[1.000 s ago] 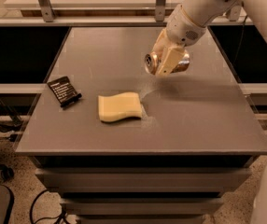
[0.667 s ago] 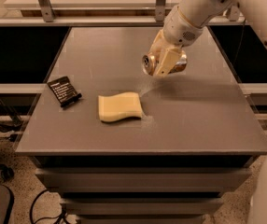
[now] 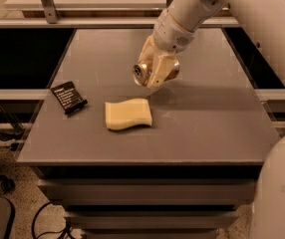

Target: Move orange can near sponge

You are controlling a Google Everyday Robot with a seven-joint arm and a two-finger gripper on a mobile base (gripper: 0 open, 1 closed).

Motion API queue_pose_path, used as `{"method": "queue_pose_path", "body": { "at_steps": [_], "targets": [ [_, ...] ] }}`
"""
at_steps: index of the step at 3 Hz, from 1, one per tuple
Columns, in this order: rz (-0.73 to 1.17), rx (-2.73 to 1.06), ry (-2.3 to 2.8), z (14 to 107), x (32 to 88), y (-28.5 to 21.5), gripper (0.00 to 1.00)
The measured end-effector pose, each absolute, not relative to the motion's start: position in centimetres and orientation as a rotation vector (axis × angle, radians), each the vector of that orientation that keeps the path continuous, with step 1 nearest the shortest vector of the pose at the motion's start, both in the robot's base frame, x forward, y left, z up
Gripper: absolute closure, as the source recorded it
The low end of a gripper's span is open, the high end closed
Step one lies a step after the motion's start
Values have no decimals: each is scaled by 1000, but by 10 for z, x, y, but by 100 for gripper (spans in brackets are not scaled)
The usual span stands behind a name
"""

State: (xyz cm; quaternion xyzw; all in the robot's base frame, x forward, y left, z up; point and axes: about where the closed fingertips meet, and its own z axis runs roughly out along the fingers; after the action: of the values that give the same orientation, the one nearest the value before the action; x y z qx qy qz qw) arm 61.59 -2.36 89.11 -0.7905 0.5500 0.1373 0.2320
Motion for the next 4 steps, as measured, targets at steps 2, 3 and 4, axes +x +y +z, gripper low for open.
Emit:
{"method": "queue_pose_path", "body": {
  "at_steps": [2, 3, 4],
  "targets": [
    [503, -2304, 1294, 874, 602, 22, 100],
    [534, -2341, 1213, 871, 601, 39, 100],
    [551, -2365, 1153, 870, 602, 52, 100]
  ]
}}
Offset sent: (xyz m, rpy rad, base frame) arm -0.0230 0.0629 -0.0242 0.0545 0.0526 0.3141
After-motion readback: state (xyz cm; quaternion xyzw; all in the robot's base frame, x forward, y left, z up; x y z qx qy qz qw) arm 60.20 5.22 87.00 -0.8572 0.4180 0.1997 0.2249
